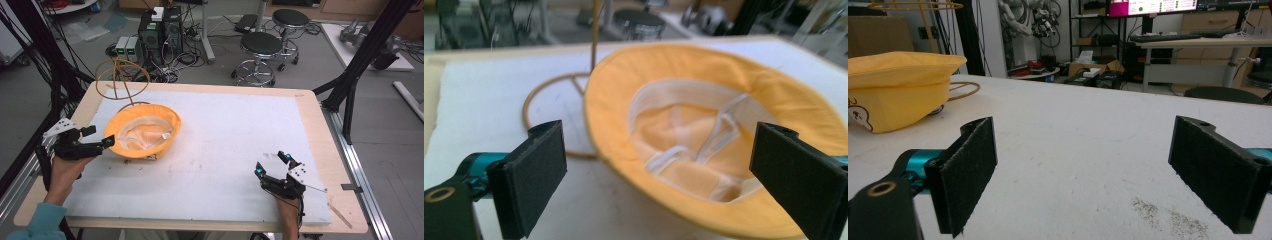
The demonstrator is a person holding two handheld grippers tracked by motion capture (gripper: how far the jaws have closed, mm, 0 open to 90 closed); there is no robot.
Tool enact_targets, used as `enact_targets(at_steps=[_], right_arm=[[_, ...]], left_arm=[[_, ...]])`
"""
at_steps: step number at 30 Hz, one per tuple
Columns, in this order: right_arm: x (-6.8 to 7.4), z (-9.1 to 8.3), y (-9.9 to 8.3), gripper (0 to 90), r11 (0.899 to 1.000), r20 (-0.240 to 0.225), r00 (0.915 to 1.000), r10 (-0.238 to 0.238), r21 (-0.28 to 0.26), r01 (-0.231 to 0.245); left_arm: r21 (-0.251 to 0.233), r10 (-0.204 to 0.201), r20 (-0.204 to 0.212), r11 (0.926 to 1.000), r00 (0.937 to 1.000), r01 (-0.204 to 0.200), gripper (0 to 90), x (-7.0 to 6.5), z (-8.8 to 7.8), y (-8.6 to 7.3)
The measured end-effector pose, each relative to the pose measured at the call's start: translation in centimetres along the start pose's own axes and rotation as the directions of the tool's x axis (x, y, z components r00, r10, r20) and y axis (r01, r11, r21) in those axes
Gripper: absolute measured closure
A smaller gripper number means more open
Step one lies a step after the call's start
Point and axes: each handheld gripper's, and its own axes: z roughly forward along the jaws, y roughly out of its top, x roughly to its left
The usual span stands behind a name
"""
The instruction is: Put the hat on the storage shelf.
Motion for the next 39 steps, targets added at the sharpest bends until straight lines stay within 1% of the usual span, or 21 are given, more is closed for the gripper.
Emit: enact_targets(at_steps=[2, 5, 7, 8, 10, 13, 14, 15, 16, 17, 18, 19, 21, 23, 24, 25, 26, 27, 29, 31, 39], right_arm=[[0.0, 0.0, 0.0, 11.0, 1.000, 0.000, 1.0000, -0.004, -0.003, 0.004], [0.0, 0.0, 0.0, 11.0, 1.000, 0.001, 1.0000, -0.004, -0.003, 0.004], [0.0, 0.0, 0.0, 11.0, 1.000, 0.001, 1.0000, -0.002, -0.003, 0.002], [-0.1, 0.0, 0.0, 11.0, 1.000, 0.000, 1.0000, -0.001, -0.004, 0.001], [0.0, 0.0, 0.0, 11.0, 1.000, 0.001, 1.0000, 0.001, -0.004, -0.001], [0.0, 0.0, 0.0, 11.0, 1.000, 0.001, 1.0000, -0.001, -0.004, 0.001], [0.0, 0.0, 0.0, 11.0, 1.000, 0.001, 1.0000, 0.003, -0.004, -0.003], [0.0, 0.0, 0.0, 11.0, 1.000, 0.001, 1.0000, 0.003, -0.004, -0.003], [0.0, 0.0, 0.0, 11.0, 1.000, 0.000, 1.0000, 0.003, -0.004, -0.003], [0.0, 0.0, 0.0, 11.0, 1.000, 0.000, 1.0000, 0.003, -0.004, -0.003], [0.0, 0.0, 0.0, 11.0, 1.000, 0.001, 1.0000, 0.001, -0.006, -0.001], [0.0, 0.0, 0.0, 11.0, 1.000, 0.001, 1.0000, 0.001, -0.006, -0.001], [-0.1, 0.0, 0.0, 11.0, 1.000, 0.000, 1.0000, 0.003, -0.005, -0.003], [0.0, -0.1, 0.0, 11.0, 1.000, 0.002, 1.0000, 0.006, -0.004, -0.006], [0.0, -0.1, 0.0, 11.0, 1.000, 0.002, 1.0000, 0.006, -0.004, -0.006], [0.0, -0.1, 0.0, 11.0, 1.000, 0.002, 1.0000, 0.006, -0.004, -0.006], [0.0, -0.1, 0.0, 11.0, 1.000, 0.002, 1.0000, 0.008, -0.004, -0.008], [0.0, -0.1, 0.0, 11.0, 1.000, 0.002, 1.0000, 0.008, -0.004, -0.008], [-0.1, -0.1, 0.0, 11.0, 1.000, 0.002, 1.0000, 0.007, -0.005, -0.007], [-0.1, -0.1, 0.0, 11.0, 1.000, 0.003, 1.0000, 0.006, -0.005, -0.006], [0.0, -0.1, 0.0, 11.0, 1.000, 0.003, 1.0000, 0.008, -0.004, -0.008]], left_arm=[[0.045, -0.024, -0.004, 0.9987, 0.9997, 0.024, 8.5, 0.6, 0.4, 0.2], [0.084, -0.059, 0.000, 0.9947, 0.9983, 0.059, 8.5, 1.2, 0.8, 0.3], [0.119, -0.057, -0.010, 0.9912, 0.9983, 0.058, 8.6, 1.4, 1.1, 0.4], [0.144, -0.071, -0.004, 0.9870, 0.9975, 0.071, 11.1, 1.5, 1.4, 0.4], [0.154, -0.075, 0.002, 0.9853, 0.9972, 0.074, 13.2, 1.5, 1.5, 0.4], [0.178, -0.092, 0.034, 0.9803, 0.9952, 0.085, 24.1, 1.6, 1.8, 0.3], [0.188, -0.094, 0.044, 0.9785, 0.9946, 0.084, 31.3, 1.6, 1.9, 0.3], [0.197, -0.097, 0.056, 0.9768, 0.9937, 0.085, 31.3, 1.5, 2.0, 0.2], [0.207, -0.100, 0.058, 0.9744, 0.9933, 0.086, 36.9, 1.5, 2.1, 0.2], [0.214, -0.107, 0.062, 0.9724, 0.9923, 0.092, 36.9, 1.5, 2.2, 0.2], [0.223, -0.109, 0.062, 0.9703, 0.9921, 0.093, 44.6, 1.5, 2.3, 0.2], [0.233, -0.108, 0.057, 0.9681, 0.9925, 0.092, 44.6, 1.4, 2.4, 0.1], [0.242, -0.103, 0.054, 0.9663, 0.9932, 0.087, 52.8, 1.4, 2.5, 0.1], [0.233, -0.095, 0.066, 0.9695, 0.9933, 0.077, 63.4, 1.3, 2.4, 0.1], [0.222, -0.090, 0.071, 0.9724, 0.9935, 0.072, 72.5, 1.2, 2.3, 0.1], [0.212, -0.083, 0.082, 0.9752, 0.9932, 0.064, 72.5, 1.2, 2.2, 0.2], [0.201, -0.076, 0.093, 0.9779, 0.9927, 0.056, 80.2, 1.1, 2.1, 0.2], [0.192, -0.071, 0.096, 0.9801, 0.9928, 0.051, 80.2, 1.0, 2.1, 0.3], [0.171, -0.062, 0.112, 0.9844, 0.9918, 0.042, 85.5, 0.7, 2.0, 0.3], [0.151, -0.053, 0.126, 0.9879, 0.9906, 0.034, 86.2, 0.5, 1.9, 0.4], [0.135, -0.029, 0.143, 0.9909, 0.9892, 0.009, 86.5, -0.2, 1.6, 0.9]])
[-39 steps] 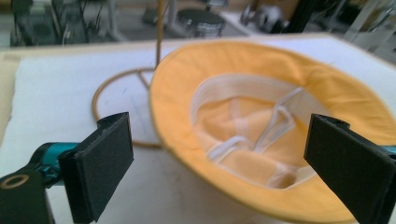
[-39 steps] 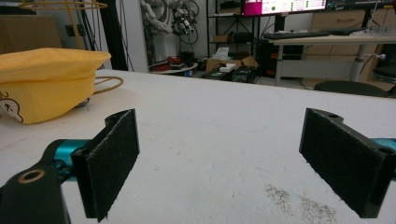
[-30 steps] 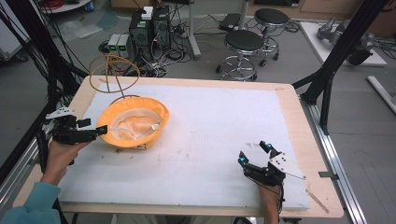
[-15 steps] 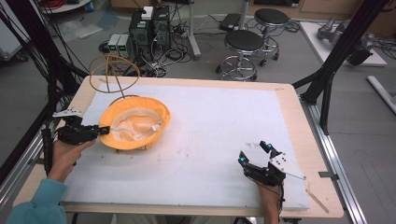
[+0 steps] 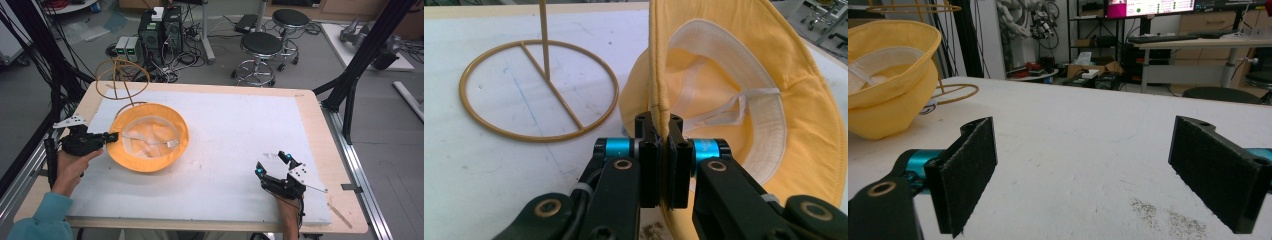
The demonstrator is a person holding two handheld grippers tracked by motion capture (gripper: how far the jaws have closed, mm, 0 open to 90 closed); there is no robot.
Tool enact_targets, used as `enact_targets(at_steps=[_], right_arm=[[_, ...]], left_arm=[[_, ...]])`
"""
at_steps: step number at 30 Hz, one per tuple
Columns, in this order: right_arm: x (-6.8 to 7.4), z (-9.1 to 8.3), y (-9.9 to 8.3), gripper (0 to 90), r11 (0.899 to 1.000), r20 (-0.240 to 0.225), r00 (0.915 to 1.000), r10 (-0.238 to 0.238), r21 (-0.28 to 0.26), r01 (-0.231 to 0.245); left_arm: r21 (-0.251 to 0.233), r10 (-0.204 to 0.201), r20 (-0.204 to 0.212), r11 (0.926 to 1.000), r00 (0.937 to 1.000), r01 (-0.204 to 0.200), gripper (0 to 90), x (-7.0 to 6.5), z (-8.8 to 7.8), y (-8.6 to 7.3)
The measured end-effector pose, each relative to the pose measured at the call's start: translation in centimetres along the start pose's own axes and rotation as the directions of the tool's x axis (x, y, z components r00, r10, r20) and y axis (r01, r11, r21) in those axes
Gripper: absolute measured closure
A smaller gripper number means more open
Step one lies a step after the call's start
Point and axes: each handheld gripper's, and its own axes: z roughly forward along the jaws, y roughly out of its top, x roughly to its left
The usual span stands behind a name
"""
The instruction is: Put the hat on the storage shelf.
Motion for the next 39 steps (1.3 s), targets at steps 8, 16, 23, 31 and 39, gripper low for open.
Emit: enact_targets(at_steps=[8, 16, 23, 31, 39], right_arm=[[0.0, 0.0, 0.0, 11.0, 1.000, 0.000, 1.0000, 0.001, 0.001, -0.001], [-0.1, 0.0, 0.0, 11.0, 1.000, 0.001, 1.0000, -0.004, -0.004, 0.004], [-0.1, 0.0, 0.0, 11.0, 1.000, -0.001, 1.0000, -0.005, -0.003, 0.005], [-0.1, 0.0, 0.0, 11.0, 1.000, 0.000, 1.0000, -0.004, -0.006, 0.004], [-0.1, 0.0, 0.0, 11.0, 1.000, 0.000, 1.0000, -0.003, -0.007, 0.003]], left_arm=[[-0.065, 0.076, 0.018, 0.9951, 0.9970, -0.074, 86.7, -1.6, -1.1, 1.7], [-0.115, 0.138, -0.010, 0.9837, 0.9903, -0.139, 86.7, -3.0, -2.0, 4.0], [-0.128, 0.238, -0.098, 0.9600, 0.9664, -0.249, 86.7, -4.2, -2.7, 5.1], [-0.125, 0.263, -0.145, 0.9514, 0.9539, -0.281, 86.7, -3.8, -3.1, 5.0], [-0.104, 0.257, -0.172, 0.9551, 0.9509, -0.277, 86.8, -3.0, -3.9, 4.6]])
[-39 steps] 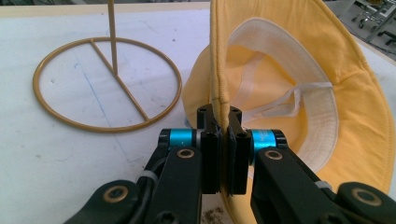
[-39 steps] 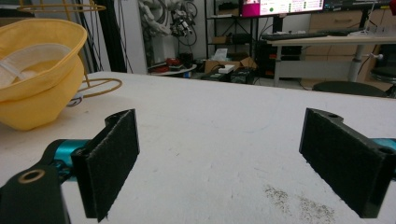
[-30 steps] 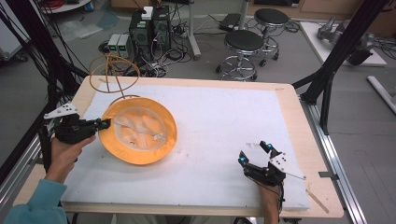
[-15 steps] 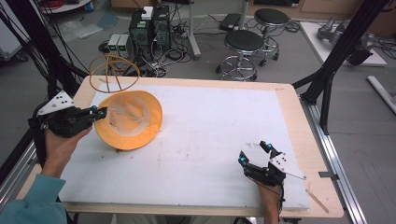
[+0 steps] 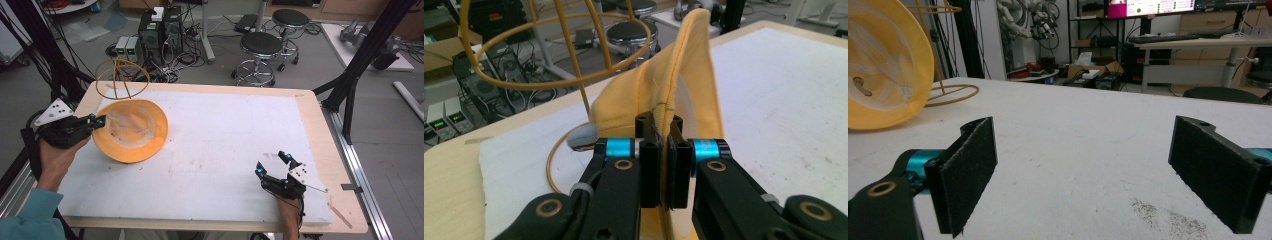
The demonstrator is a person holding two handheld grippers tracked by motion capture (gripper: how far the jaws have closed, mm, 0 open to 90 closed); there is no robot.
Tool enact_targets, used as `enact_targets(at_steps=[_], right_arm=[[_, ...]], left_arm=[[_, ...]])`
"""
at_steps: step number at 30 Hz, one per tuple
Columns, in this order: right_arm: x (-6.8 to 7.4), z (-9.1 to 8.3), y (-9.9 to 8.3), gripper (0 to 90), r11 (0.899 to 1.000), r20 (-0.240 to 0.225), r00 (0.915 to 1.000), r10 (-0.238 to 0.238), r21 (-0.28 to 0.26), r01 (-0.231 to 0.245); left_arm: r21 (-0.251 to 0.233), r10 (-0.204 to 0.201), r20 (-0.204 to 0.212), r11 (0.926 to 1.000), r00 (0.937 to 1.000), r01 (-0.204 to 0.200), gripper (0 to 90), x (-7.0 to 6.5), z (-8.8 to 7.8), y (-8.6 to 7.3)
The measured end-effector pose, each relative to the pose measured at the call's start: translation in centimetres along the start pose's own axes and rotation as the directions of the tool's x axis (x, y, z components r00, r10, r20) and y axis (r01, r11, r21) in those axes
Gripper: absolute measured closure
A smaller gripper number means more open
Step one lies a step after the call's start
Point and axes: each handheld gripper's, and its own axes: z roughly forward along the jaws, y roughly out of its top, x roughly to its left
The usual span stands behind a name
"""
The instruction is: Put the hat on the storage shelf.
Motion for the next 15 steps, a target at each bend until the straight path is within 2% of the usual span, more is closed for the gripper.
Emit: enact_targets(at_steps=[3, 8, 11, 15], right_arm=[[0.0, 0.0, 0.0, 11.0, 1.000, -0.001, 1.0000, 0.002, 0.003, -0.002], [0.0, 0.0, 0.0, 11.0, 1.000, -0.001, 1.0000, 0.001, 0.005, -0.001], [0.0, 0.0, 0.0, 11.0, 1.000, 0.000, 1.0000, 0.002, 0.005, -0.002], [0.1, 0.0, 0.0, 11.0, 1.000, -0.001, 1.0000, 0.002, 0.007, -0.002]], left_arm=[[0.012, -0.006, 0.008, 0.9999, 0.9999, 0.006, 86.8, -0.2, 0.4, -0.6], [0.008, -0.061, 0.050, 0.9981, 0.9969, 0.061, 86.8, -0.4, 0.6, -0.9], [0.014, -0.097, 0.077, 0.9953, 0.9923, 0.096, 86.8, -0.7, 0.6, -0.9], [0.018, -0.151, 0.116, 0.9886, 0.9818, 0.150, 86.7, -1.3, 0.6, -1.0]])
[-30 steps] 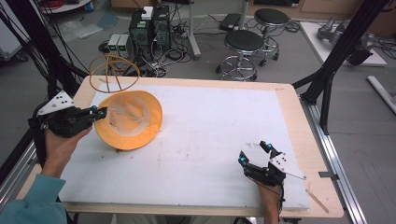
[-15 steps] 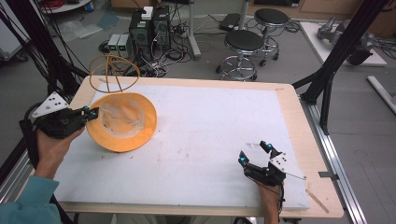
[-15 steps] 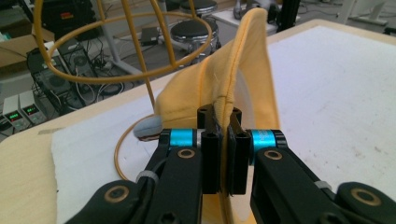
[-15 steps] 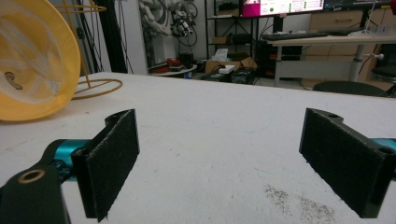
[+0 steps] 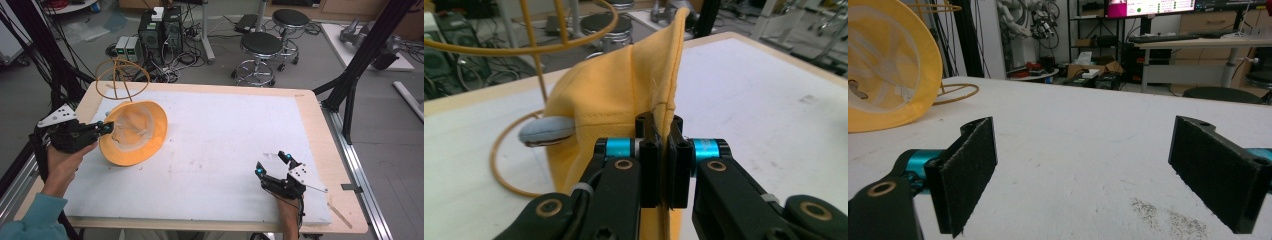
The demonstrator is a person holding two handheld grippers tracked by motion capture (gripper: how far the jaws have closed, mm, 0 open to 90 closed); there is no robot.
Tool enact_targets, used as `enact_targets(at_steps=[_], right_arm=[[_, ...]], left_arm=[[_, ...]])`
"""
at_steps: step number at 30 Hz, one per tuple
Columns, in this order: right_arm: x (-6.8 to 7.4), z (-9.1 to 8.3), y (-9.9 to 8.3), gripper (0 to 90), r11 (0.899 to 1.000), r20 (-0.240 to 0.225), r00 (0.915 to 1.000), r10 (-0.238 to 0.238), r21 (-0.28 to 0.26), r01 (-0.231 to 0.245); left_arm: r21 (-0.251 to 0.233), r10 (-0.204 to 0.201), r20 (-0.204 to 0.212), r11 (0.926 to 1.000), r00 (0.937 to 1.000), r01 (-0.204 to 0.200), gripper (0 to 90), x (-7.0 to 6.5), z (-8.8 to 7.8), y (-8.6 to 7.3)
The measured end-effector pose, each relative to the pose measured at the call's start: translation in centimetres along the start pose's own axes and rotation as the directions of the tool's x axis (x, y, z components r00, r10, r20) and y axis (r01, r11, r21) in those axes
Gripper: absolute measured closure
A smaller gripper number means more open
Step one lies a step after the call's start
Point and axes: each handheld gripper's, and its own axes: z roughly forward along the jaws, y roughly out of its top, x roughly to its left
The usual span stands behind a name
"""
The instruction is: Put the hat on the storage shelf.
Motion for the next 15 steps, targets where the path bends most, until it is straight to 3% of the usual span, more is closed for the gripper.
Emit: enact_targets(at_steps=[9, 15], right_arm=[[0.0, 0.0, 0.0, 11.0, 1.000, -0.001, 1.0000, -0.006, -0.002, 0.006], [0.0, 0.0, 0.0, 11.0, 1.000, -0.002, 1.0000, -0.004, -0.001, 0.004]], left_arm=[[0.018, -0.015, 0.090, 0.9998, 0.9959, 0.013, 86.4, -2.7, 0.8, 0.2], [0.028, -0.035, 0.181, 0.9991, 0.9828, 0.030, 86.1, -5.0, 2.2, 0.2]])
